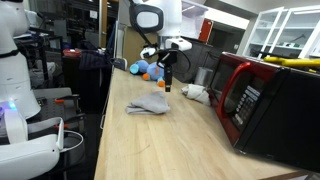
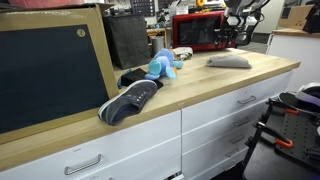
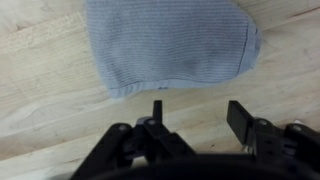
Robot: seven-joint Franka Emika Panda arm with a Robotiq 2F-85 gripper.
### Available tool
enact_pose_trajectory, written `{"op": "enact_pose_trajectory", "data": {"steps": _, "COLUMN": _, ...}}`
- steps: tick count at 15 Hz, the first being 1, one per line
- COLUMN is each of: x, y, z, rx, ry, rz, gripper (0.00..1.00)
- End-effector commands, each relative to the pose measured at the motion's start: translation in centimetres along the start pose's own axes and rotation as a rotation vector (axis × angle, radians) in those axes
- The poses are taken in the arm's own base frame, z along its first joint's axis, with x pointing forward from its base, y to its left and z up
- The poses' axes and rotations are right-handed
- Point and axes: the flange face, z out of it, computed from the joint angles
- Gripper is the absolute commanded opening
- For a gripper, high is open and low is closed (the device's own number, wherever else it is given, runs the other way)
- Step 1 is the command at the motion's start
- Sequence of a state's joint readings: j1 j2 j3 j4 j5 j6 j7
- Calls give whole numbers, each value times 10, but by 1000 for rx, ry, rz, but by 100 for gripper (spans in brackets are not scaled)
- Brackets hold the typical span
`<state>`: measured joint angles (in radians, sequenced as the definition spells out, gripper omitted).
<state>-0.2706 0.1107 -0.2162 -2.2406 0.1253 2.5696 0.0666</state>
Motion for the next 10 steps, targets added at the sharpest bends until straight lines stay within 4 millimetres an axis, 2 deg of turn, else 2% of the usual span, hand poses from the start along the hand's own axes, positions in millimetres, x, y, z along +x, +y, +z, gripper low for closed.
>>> {"op": "enact_pose_trajectory", "data": {"steps": 1, "x": -1, "y": -7, "z": -29, "rx": 27, "ry": -81, "rz": -61, "gripper": 99}}
{"op": "enact_pose_trajectory", "data": {"steps": 10, "x": -6, "y": -41, "z": -68, "rx": 12, "ry": -213, "rz": -251, "gripper": 100}}
